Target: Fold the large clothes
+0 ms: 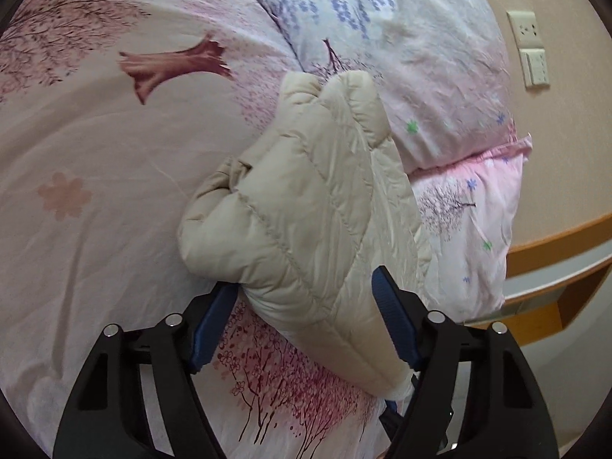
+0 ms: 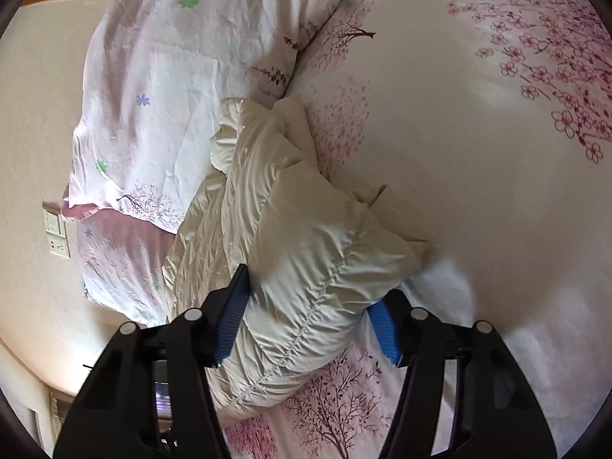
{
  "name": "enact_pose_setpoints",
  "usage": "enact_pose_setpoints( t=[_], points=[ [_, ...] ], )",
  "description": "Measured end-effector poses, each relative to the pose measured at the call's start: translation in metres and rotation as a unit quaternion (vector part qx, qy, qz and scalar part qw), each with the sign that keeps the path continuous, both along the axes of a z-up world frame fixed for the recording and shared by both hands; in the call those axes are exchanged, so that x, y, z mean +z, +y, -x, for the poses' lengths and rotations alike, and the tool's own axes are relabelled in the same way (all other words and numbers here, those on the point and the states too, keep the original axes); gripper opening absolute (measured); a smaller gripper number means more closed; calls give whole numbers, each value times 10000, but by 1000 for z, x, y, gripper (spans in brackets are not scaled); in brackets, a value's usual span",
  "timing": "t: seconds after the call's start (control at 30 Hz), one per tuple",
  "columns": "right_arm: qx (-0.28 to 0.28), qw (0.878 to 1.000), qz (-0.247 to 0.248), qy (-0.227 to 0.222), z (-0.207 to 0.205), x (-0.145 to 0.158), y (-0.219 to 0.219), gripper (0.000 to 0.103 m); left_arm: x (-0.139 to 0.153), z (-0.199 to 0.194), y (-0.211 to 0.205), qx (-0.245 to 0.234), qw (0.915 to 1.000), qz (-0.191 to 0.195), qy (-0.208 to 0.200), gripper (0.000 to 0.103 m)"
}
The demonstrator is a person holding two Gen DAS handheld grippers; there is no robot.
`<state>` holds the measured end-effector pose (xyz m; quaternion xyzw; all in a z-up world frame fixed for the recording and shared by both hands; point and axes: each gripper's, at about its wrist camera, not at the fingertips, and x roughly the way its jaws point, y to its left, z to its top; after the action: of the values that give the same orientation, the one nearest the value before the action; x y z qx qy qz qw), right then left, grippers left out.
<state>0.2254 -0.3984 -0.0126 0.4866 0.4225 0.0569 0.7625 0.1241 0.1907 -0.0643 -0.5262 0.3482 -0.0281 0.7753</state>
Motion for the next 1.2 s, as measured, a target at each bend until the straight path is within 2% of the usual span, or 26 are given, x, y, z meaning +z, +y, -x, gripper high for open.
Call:
enact_pose_setpoints(
  t=[0.03,0.1,0.17,0.2,0.27,0.37,0.43,0.7,0.87,1.07,1.2],
  points=[
    [8,10000,54,3,-1,1,1,58,0,-1,1,38,10000,40,2,73],
    [10,10000,98,-15,-2,0,3,44,-2,-2,2,80,9999,111,-19,70],
    [48,9999,124,-72,-3,0,6,33,-7,-3,6,189,9996,214,86,53],
    [62,9998,128,-107,-2,1,6,27,-10,-3,7,216,9993,275,111,48],
    [87,9997,113,-174,-2,3,7,23,-17,-4,11,253,9988,399,134,30],
    [148,9995,106,-256,-1,8,8,18,-18,-5,12,211,9989,414,75,16],
    [198,9993,87,-303,0,12,9,16,-13,-4,14,209,9991,365,-43,12],
    [597,9971,-103,-459,14,29,21,15,10,17,32,322,9982,154,-483,6],
    [960,9939,-100,-525,40,36,36,15,23,53,45,403,9968,-27,-684,6],
    [1220,9914,-112,-453,75,30,44,15,22,100,55,511,9966,-100,-645,6],
    [1277,9909,58,-425,98,30,48,17,14,128,57,581,9968,-54,-546,6]
  ],
)
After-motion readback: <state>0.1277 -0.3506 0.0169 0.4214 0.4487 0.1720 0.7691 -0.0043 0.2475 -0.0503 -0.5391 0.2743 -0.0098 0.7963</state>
